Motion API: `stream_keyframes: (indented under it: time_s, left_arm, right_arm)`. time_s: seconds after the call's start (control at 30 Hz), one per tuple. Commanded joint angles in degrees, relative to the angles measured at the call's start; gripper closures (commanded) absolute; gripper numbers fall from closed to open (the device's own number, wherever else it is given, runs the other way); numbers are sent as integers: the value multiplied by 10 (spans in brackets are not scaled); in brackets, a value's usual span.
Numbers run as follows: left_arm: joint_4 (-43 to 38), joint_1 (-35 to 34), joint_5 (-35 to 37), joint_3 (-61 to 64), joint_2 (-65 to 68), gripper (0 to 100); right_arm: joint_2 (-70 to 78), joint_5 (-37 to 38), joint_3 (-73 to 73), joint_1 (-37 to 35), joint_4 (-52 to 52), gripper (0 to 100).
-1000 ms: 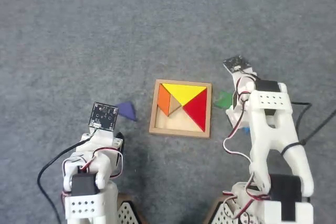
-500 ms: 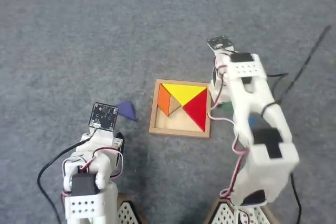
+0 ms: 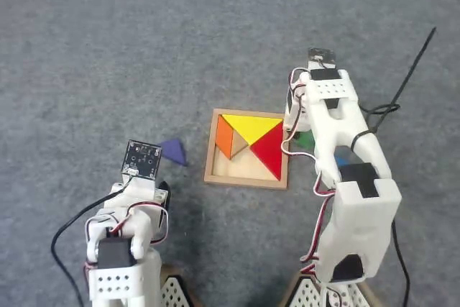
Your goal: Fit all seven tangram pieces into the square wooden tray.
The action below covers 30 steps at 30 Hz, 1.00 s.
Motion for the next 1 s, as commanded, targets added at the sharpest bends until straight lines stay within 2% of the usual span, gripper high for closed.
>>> stream_keyframes:
  time_s: [0.0,0.3,0.5,0.67,0.77,0.97]
  left_arm:
    - [3,-4,5,-8,-11,859]
    - [3,-4,5,-8,-11,859]
    - [3,-4,5,-8,-11,859]
    - [3,-4,5,-8,-11,859]
    - [3,-4,5,-8,-11,859]
    - [3,-4,5,-8,-11,859]
  right_arm:
    - [3,-20,-12,3,7,744]
    - [3,-22,-12,16,9,745]
    - [3,-10,-12,22,8,879]
    - [-10,16,-15,22,15,898]
    - [-51,18,-9,17,24,898]
    - [-177,95,35,-37,44,898]
